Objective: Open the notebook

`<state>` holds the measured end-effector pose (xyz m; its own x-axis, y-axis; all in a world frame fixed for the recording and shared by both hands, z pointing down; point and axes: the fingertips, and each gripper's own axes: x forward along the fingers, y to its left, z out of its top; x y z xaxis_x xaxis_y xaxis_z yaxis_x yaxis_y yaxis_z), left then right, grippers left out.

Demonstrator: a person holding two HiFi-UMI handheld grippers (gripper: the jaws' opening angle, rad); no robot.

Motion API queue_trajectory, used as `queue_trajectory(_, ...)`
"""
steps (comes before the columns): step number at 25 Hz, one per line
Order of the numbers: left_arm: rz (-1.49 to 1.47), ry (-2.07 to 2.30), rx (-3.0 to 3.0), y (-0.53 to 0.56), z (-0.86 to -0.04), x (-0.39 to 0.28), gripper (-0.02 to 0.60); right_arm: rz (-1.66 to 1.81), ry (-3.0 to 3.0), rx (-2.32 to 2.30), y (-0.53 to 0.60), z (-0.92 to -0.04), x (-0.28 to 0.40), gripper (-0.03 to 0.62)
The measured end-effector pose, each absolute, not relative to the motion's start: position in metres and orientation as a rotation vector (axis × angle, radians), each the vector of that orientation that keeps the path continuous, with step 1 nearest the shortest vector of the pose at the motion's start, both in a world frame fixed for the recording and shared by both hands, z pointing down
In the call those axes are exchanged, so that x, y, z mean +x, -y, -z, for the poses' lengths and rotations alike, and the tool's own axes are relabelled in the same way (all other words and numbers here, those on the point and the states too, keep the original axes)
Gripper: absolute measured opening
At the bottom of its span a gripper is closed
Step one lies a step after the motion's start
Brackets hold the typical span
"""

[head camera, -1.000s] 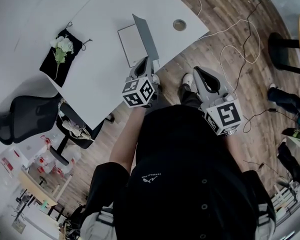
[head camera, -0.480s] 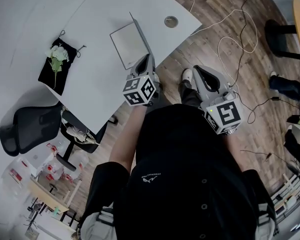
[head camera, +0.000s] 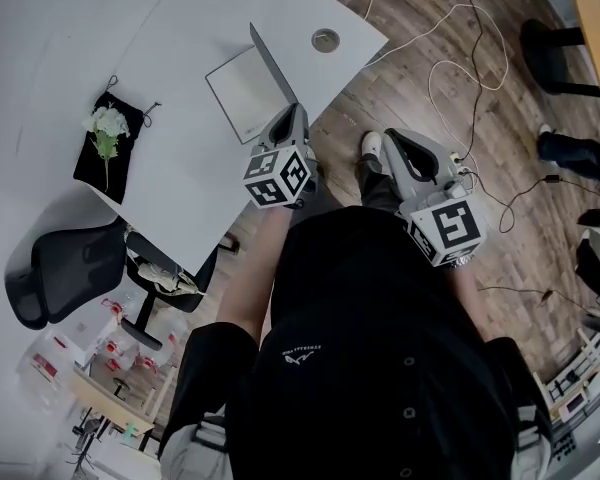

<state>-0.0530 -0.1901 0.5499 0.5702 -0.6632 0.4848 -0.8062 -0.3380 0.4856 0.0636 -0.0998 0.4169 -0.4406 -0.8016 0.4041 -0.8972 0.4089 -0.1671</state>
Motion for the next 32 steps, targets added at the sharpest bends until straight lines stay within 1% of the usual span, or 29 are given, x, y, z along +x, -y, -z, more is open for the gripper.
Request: queue_trajectory(32,-0.433,1.019,2.103,0.21,-0.597,0.024,0.011,-0.628,2.244,1.701,0.097,-0.434,0.139,0.005)
